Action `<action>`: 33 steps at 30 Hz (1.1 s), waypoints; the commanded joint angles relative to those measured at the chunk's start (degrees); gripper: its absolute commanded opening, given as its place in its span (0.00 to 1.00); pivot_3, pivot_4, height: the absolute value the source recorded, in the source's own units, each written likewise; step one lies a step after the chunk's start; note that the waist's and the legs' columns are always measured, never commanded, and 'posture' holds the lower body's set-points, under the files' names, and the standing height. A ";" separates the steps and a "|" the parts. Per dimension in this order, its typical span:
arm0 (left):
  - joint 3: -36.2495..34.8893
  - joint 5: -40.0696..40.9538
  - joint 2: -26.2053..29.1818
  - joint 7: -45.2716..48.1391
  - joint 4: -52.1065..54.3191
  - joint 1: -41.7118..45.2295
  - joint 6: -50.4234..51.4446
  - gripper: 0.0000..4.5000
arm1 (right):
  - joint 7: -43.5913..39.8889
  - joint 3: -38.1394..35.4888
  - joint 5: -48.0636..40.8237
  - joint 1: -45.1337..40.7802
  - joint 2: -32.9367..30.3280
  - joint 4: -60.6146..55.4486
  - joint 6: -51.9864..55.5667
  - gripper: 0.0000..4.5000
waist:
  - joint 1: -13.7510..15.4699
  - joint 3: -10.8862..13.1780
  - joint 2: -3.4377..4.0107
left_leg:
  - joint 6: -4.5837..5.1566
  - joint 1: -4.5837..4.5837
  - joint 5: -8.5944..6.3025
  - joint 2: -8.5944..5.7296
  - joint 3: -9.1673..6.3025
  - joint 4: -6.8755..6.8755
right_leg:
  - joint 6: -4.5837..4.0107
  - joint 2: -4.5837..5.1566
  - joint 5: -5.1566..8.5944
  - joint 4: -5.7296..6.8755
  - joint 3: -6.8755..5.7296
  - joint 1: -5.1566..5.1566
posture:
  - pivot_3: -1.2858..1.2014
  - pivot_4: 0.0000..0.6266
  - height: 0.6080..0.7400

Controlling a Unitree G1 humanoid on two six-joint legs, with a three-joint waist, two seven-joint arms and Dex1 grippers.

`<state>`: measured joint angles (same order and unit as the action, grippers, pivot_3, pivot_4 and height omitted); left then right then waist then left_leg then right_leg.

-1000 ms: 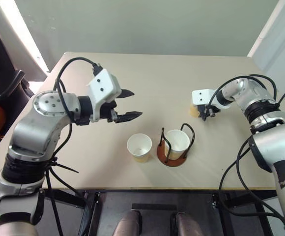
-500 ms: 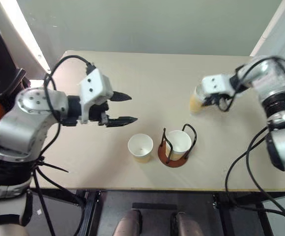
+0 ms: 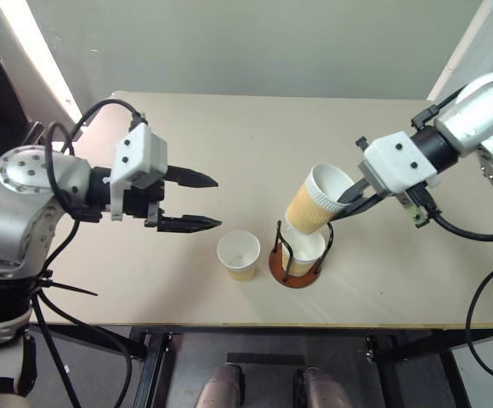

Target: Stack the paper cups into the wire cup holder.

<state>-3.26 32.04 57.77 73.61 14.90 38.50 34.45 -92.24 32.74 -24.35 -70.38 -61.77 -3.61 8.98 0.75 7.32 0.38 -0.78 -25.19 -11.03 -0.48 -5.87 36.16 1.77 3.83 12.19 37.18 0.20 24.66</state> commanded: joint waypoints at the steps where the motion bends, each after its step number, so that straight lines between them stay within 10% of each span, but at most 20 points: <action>1: -0.33 -0.17 0.43 0.40 0.04 1.07 -1.12 0.79 | -0.26 1.11 1.21 -1.32 -1.68 -1.85 -2.58 0.01 | -0.11 0.00 0.00 | -0.01 0.07 0.02 0.05 0.00 0.00 | -0.07 -0.06 -0.03 0.01 0.00 -0.05 | 0.52 0.24 1.00; 23: -1.70 2.05 1.14 1.11 2.17 -0.81 -0.85 0.79 | -0.26 7.62 5.44 -3.99 3.03 -0.41 -10.65 0.01 | -0.36 0.00 0.00 | -0.18 0.15 -0.14 0.49 -0.07 -0.01 | -0.48 -0.63 -0.09 -0.11 -0.01 -0.10 | 0.52 0.24 1.00; 33: -0.72 1.33 1.01 1.88 1.65 -0.41 -1.90 0.79 | -0.26 7.26 5.35 -5.20 4.09 0.74 -8.78 0.72 | -0.38 0.00 0.00 | -0.18 0.16 -0.14 0.50 -0.07 0.00 | -0.48 -0.63 -0.09 -0.09 0.00 -0.10 | 0.52 0.24 1.00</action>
<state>-3.23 33.52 57.93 74.94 15.88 37.27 33.87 -92.25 42.22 -18.77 -73.69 -57.91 -3.03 -0.80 0.37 7.31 0.38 -0.97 -25.03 -11.17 0.02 -5.94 36.15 1.29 3.20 12.09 37.08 0.20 24.56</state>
